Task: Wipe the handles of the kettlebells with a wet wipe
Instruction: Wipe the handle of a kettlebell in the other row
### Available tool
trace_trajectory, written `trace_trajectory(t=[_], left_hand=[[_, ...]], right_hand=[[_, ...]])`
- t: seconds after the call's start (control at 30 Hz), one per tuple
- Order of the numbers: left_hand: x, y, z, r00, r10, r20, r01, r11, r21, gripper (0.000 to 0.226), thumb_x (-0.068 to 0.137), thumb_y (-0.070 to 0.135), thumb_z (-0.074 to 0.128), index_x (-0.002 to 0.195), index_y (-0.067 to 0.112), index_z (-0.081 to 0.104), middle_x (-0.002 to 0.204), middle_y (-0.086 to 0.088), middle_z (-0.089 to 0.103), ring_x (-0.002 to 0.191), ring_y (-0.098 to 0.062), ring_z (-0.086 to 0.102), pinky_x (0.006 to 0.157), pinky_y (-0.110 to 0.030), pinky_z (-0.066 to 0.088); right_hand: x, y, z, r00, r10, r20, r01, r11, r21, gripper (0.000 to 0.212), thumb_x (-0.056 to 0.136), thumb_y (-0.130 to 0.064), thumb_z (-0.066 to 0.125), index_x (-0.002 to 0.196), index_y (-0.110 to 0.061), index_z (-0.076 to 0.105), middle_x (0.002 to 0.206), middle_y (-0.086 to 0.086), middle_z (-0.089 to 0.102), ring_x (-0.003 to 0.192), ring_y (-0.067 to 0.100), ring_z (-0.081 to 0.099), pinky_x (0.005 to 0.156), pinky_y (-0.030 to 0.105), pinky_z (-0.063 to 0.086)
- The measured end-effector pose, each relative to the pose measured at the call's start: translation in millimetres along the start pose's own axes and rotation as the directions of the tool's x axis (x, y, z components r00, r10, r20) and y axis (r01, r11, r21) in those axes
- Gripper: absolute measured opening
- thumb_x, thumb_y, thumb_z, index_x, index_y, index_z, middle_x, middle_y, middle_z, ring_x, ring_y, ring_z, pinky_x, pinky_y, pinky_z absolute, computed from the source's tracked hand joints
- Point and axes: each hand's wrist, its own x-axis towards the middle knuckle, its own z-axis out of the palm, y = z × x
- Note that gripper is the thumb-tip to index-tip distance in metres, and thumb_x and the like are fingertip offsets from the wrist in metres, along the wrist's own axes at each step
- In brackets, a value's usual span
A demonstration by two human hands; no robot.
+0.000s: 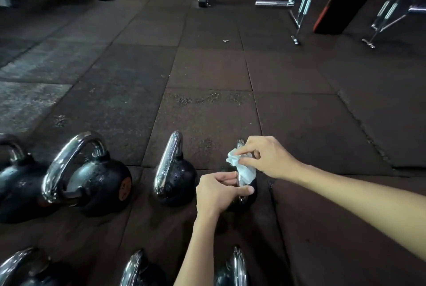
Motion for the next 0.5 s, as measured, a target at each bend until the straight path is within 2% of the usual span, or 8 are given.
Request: trace_trajectory(t=[0.1, 0.17, 0.33, 0.5], left_hand=[[7, -4, -1, 1.000, 0.004, 0.028, -0.003, 1.000, -0.007, 0.057, 0.044, 0.025, 0.105, 0.095, 0.024, 0.080, 0.083, 0.015, 0.079, 0.086, -0.001, 0.076, 0.087, -0.026, 0.059], [9, -1, -4, 0.998, 0.001, 0.056, -0.001, 1.000, -0.009, 0.054, 0.045, 0.019, 0.104, 0.093, 0.021, 0.080, 0.082, 0.012, 0.079, 0.085, -0.003, 0.076, 0.080, -0.021, 0.056], [7, 4, -5, 0.998, 0.022, 0.063, -0.027, 0.996, 0.083, 0.046, 0.049, 0.027, 0.104, 0.088, 0.028, 0.079, 0.078, 0.017, 0.078, 0.075, 0.004, 0.073, 0.073, -0.016, 0.051], [-3, 5, 0, 0.997, 0.062, -0.040, -0.053, 0.979, 0.197, 0.048, 0.050, 0.039, 0.103, 0.090, 0.031, 0.078, 0.076, 0.024, 0.076, 0.073, 0.012, 0.070, 0.065, -0.008, 0.047]], right_hand=[[-6, 0, -2, 0.993, -0.081, 0.081, 0.083, 0.996, -0.030, 0.024, 0.088, -0.021, 0.080, 0.110, -0.029, 0.081, 0.074, -0.015, 0.051, 0.071, -0.003, 0.054, 0.064, 0.009, 0.035], [-1, 4, -7, 0.984, -0.104, 0.145, 0.110, 0.994, -0.028, 0.023, 0.086, -0.023, 0.081, 0.109, -0.031, 0.081, 0.077, -0.011, 0.057, 0.068, 0.002, 0.053, 0.063, 0.010, 0.035], [40, 31, -19, 0.993, -0.108, 0.044, 0.106, 0.994, 0.038, 0.020, 0.084, -0.024, 0.085, 0.103, -0.025, 0.082, 0.084, -0.008, 0.068, 0.061, 0.006, 0.050, 0.062, 0.024, 0.041], [37, 35, -14, 0.938, -0.304, 0.166, 0.301, 0.953, 0.043, 0.020, 0.086, -0.022, 0.082, 0.105, -0.027, 0.082, 0.091, -0.008, 0.069, 0.066, 0.007, 0.055, 0.063, 0.013, 0.039]])
